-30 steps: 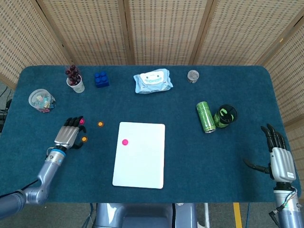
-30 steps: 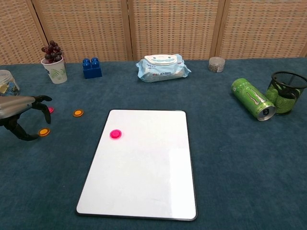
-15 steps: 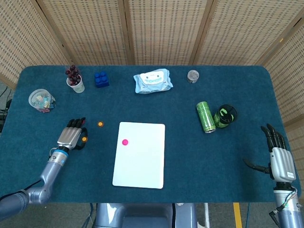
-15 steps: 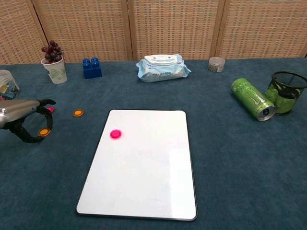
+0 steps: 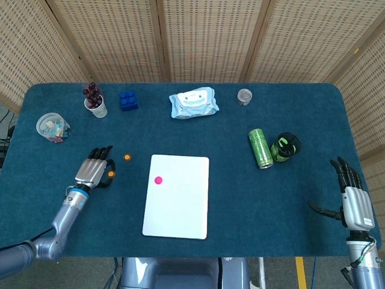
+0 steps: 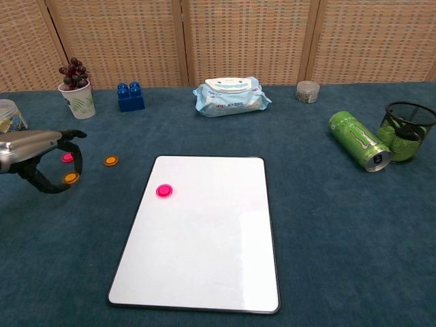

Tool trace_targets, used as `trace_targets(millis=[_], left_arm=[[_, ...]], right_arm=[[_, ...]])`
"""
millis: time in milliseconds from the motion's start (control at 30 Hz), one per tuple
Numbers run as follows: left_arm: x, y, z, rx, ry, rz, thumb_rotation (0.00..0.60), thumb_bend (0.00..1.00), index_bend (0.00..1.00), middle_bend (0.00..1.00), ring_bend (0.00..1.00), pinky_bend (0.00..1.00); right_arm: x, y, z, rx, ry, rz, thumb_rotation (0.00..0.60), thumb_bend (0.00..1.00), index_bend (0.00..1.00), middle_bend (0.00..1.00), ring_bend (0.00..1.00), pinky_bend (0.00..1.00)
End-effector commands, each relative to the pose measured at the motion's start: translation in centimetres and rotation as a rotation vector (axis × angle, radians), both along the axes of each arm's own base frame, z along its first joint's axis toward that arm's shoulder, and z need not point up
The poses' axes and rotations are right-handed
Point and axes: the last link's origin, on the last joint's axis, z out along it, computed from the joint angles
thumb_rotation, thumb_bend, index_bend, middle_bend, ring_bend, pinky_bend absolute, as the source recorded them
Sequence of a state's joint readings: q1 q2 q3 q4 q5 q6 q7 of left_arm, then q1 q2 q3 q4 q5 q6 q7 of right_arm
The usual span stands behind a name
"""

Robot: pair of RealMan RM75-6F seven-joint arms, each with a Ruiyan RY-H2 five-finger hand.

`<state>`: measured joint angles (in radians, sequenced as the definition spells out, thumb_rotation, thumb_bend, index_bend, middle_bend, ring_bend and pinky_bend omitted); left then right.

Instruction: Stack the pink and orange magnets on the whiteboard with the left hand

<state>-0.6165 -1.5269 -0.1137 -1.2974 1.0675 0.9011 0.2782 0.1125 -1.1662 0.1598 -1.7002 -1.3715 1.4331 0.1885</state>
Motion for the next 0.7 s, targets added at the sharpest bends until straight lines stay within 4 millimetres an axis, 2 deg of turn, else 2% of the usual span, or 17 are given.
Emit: trace_targets(millis=[33, 200, 400, 533, 700], left_arm=[[1.9, 0.3, 0.2, 0.006, -0.007, -0.035, 0.6, 0.38, 0.57, 0.0, 0.0, 0.0], [5.2, 0.6, -1.2, -0.021, -0.008, -0.1, 0.6, 0.37, 0.57, 0.0, 0.0, 0.0], [8.9, 0.7, -3.7, -0.067, 0.011, -0.16, 0.6, 0.37, 0.57, 0.0, 0.0, 0.0], [10.7, 0.4, -5.8, -0.104, 0.027, -0.175, 0.6, 0.37, 0.57, 0.0, 0.0, 0.0], [11.9, 0.1, -7.6, -0.12, 0.038, -0.185, 0.6, 0.37, 0.57, 0.0, 0.0, 0.0]], right_arm=[[0.0, 0.0, 0.0, 0.001, -0.001, 0.0, 0.6, 0.1, 0.0, 0.0, 0.0, 0.0], [0.0, 0.0, 0.0, 0.004, 0.0, 0.001, 0.6, 0.1, 0.0, 0.0, 0.0, 0.0], [0.0, -0.1, 0.0, 0.005, 0.0, 0.0, 0.6, 0.1, 0.0, 0.0, 0.0, 0.0], [-0.1, -0.1, 0.0, 0.009, 0.0, 0.001, 0.6, 0.1, 0.0, 0.0, 0.0, 0.0], [-0.1, -0.1, 0.0, 0.011, 0.0, 0.004, 0.6, 0.1, 0.0, 0.0, 0.0, 0.0]])
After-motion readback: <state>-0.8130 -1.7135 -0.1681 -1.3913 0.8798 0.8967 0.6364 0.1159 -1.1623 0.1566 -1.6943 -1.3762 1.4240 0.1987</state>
